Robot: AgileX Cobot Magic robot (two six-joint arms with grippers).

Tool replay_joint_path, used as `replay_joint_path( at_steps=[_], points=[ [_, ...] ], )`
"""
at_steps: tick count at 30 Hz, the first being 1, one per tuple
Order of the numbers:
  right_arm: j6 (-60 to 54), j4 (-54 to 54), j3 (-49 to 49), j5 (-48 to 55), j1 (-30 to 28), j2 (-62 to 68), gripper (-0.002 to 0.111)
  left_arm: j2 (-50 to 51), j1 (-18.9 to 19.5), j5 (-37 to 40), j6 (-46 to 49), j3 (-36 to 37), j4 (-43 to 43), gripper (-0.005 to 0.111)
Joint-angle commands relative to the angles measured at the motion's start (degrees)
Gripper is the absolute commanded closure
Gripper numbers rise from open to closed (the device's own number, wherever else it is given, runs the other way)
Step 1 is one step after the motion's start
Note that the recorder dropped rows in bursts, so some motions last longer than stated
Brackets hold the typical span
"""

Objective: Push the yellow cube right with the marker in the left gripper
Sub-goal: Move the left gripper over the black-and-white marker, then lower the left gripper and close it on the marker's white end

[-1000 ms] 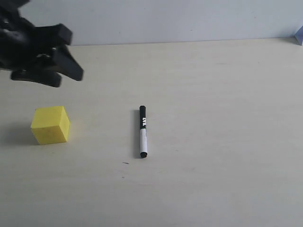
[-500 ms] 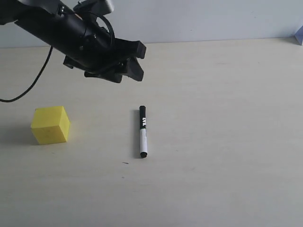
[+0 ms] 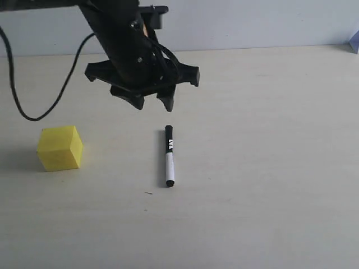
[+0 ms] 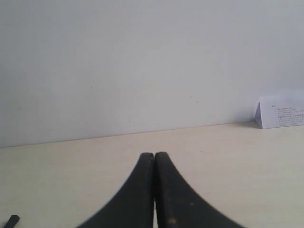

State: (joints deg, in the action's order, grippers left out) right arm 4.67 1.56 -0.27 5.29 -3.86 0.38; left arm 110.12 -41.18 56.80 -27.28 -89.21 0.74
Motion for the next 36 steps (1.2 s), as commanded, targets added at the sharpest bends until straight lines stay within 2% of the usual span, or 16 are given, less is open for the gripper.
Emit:
replay_joint_path(
  at_steps=[1,11,19,36],
  points=[
    [-0.11,-0.01,0.27,-0.28,0.16,-0.38,0.108,4.18,-0.61,0.83,-2.91,-1.42,-1.16,0.053],
    [-0.11,-0.01,0.27,-0.28,0.16,-0.38,0.108,11.16,-0.61,-1.29,-3.58,-1.7,-1.94,0.053],
    [-0.11,-0.01,0.27,-0.28,0.16,-0.38,0.108,16.18,-0.61,2.35,-2.84,-6.65,-5.15,0.053],
    [-0.11,-0.01,0.27,-0.28,0.16,-0.38,0.108,18.58,-0.7,4.82,-2.84,-7.1,-5.79,0.053]
  ],
)
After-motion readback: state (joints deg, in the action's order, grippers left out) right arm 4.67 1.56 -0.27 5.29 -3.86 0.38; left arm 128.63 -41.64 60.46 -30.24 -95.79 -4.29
